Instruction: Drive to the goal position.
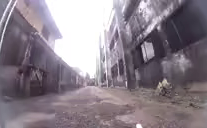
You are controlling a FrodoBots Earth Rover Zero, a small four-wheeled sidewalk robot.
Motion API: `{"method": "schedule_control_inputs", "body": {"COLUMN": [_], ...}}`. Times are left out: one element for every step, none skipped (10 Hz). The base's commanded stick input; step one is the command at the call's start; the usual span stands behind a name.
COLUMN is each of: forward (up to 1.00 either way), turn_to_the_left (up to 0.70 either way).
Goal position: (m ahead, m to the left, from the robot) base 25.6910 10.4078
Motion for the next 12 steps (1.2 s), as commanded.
{"method": "schedule_control_inputs", "body": {"forward": [1.00, 1.00, 1.00, 1.00, 1.00, 1.00, 1.00, 1.00, 1.00, 1.00, 1.00, 1.00], "turn_to_the_left": [0.00, 0.00, 0.00, 0.00, 0.00, 0.00, -0.01, -0.02, 0.00, 0.00, 0.00, 0.00]}}
